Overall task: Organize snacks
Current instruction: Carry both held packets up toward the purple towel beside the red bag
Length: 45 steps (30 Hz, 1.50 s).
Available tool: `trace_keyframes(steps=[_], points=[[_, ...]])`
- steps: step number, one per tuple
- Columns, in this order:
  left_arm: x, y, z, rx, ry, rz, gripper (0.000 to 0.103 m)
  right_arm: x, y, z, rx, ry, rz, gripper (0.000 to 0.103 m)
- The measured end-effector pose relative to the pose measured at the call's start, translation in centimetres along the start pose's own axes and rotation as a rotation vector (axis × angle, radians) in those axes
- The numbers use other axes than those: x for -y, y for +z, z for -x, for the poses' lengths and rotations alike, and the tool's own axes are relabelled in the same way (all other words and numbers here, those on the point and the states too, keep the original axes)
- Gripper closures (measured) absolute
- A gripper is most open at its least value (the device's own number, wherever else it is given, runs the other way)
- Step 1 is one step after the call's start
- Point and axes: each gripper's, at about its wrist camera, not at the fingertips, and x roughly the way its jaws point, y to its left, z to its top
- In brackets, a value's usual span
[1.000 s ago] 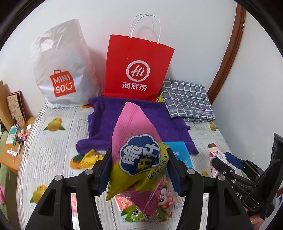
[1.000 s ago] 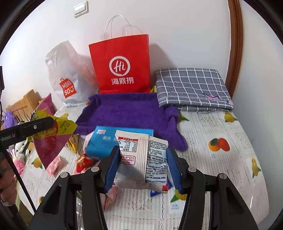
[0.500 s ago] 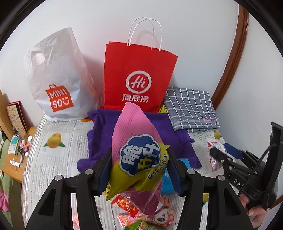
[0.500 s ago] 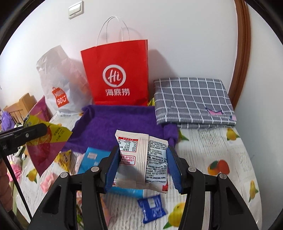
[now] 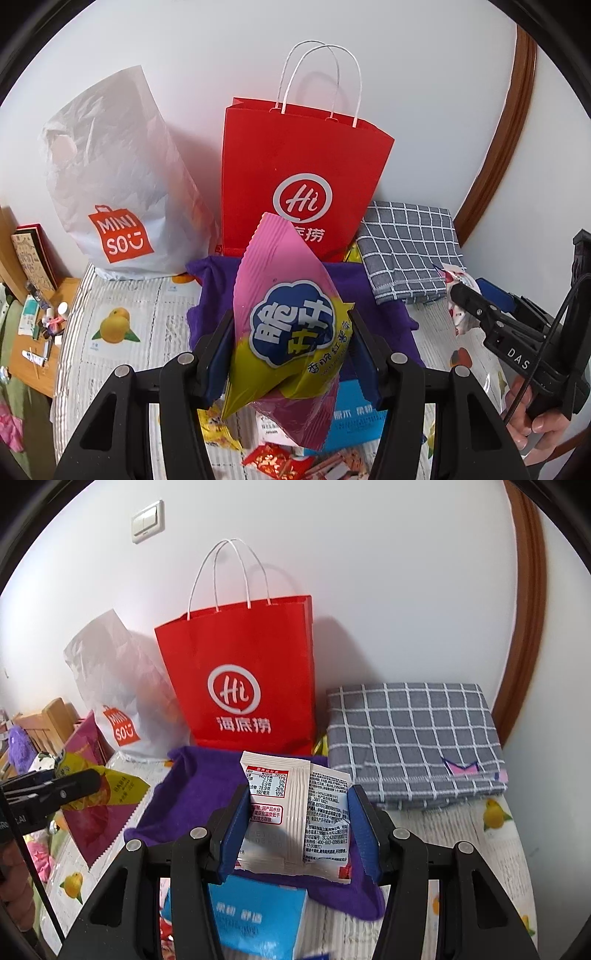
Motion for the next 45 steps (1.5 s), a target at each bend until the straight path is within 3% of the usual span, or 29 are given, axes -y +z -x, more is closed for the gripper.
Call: trace_keyframes(steps=[32,45], points=[[-1.8,2.2,-5.1,-0.047,0.025,-0.006,0.048,-0.2,3.4,-6.0,-0.022,0.053,0.019,0.05],[-2.9,2.3,-8.3,-0.08,0.025,0.006,0.048,1.1,3.3,-9.1,-0.047,0.044,0.013,0.05]])
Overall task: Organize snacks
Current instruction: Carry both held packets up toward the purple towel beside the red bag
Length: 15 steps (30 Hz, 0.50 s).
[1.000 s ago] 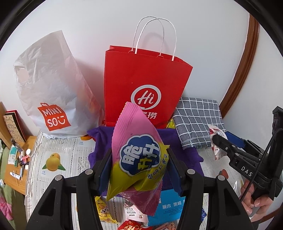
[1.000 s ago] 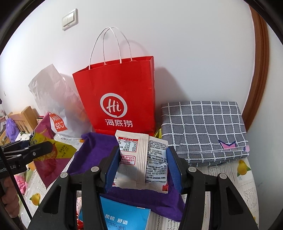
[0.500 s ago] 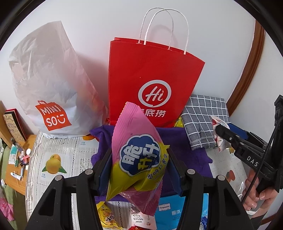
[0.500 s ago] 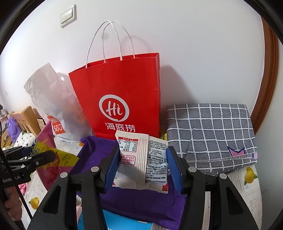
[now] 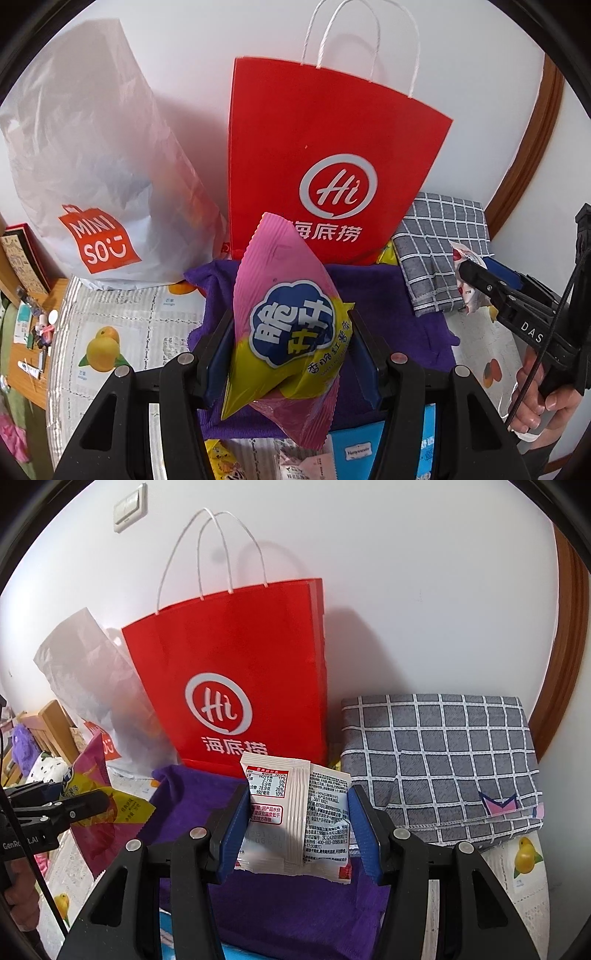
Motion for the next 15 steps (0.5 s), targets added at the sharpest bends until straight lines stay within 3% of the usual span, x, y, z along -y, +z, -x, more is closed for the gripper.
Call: trace_keyframes(steps=[15], points=[[-1.0,1.0,-2.9,-0.037,-0.005,0.012,0.048,1.2,-0.8,-2.5,-0.056,-0.017,0.009,0.05]])
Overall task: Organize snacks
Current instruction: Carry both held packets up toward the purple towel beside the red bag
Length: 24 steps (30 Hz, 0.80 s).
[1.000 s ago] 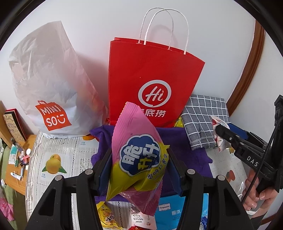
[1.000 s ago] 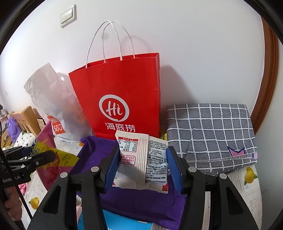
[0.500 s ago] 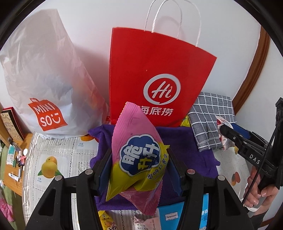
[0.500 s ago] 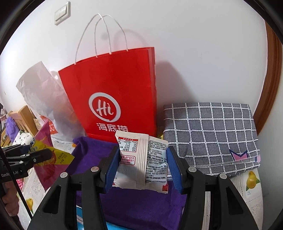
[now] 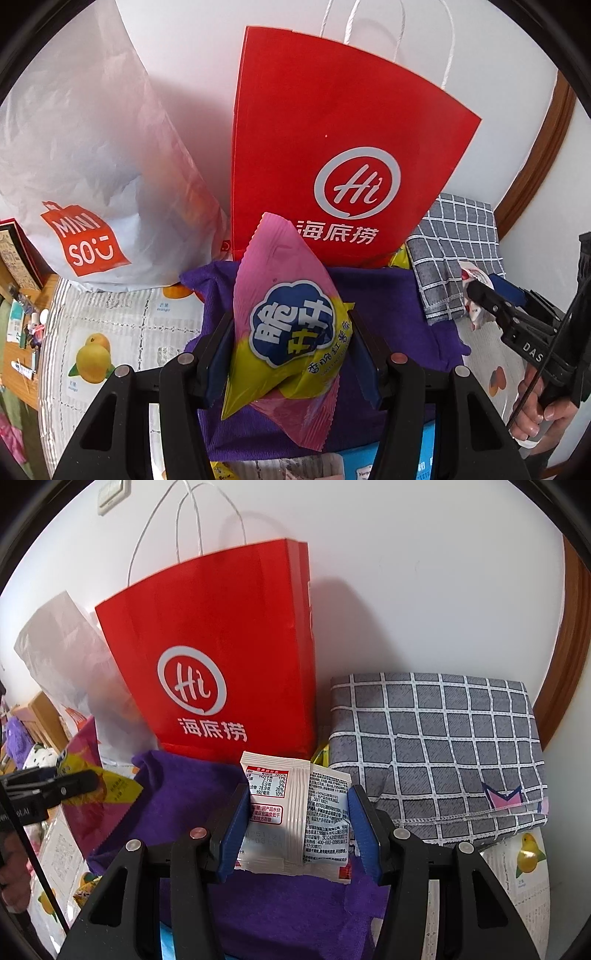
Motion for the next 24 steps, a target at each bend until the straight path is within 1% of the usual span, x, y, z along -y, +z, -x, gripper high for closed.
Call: trace_keyframes(steps=[9,24], points=[[0.0,0.3,-1.8,-0.019,0.016,-0.016,0.048,0.3,-0.2,-0.6,-0.013,0.009,0.004,0.05],[-0.6,0.6,-4.4,-0.057,0.022,-0.03,0.048,0.4,-0.9,-2.8,-0.086,0.02,0.008,0.05]])
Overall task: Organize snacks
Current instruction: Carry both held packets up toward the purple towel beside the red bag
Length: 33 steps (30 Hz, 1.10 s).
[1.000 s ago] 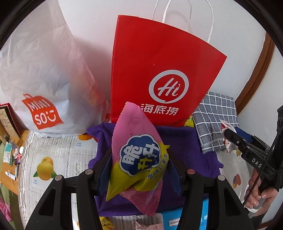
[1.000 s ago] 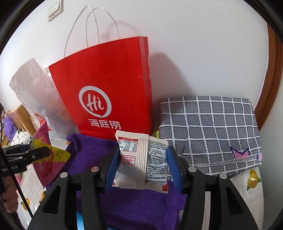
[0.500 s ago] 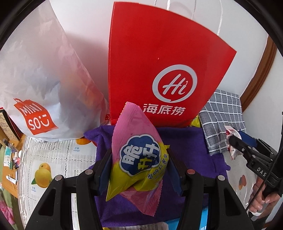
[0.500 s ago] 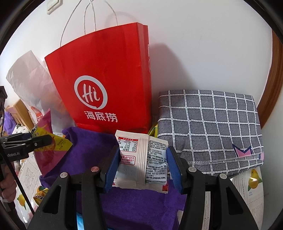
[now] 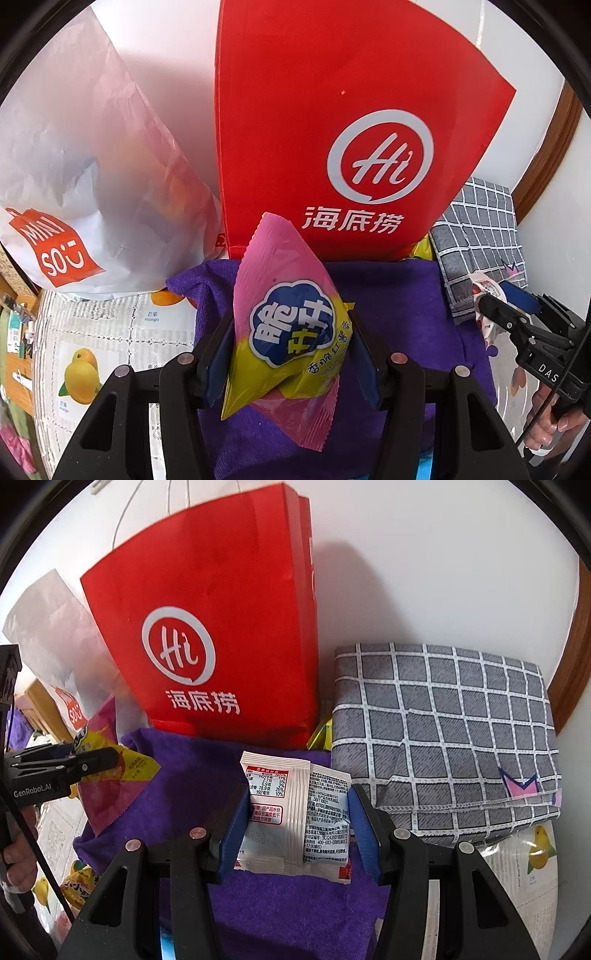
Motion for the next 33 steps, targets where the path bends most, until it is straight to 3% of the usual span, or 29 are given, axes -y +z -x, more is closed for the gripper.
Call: trace_keyframes(steps=[33], points=[[0.0,-1.0,-5.9,-0.114,-0.042,0.014,0.048,-1.6,-1.7,-7.3,-0.215,-0.019,0.04,0.049]])
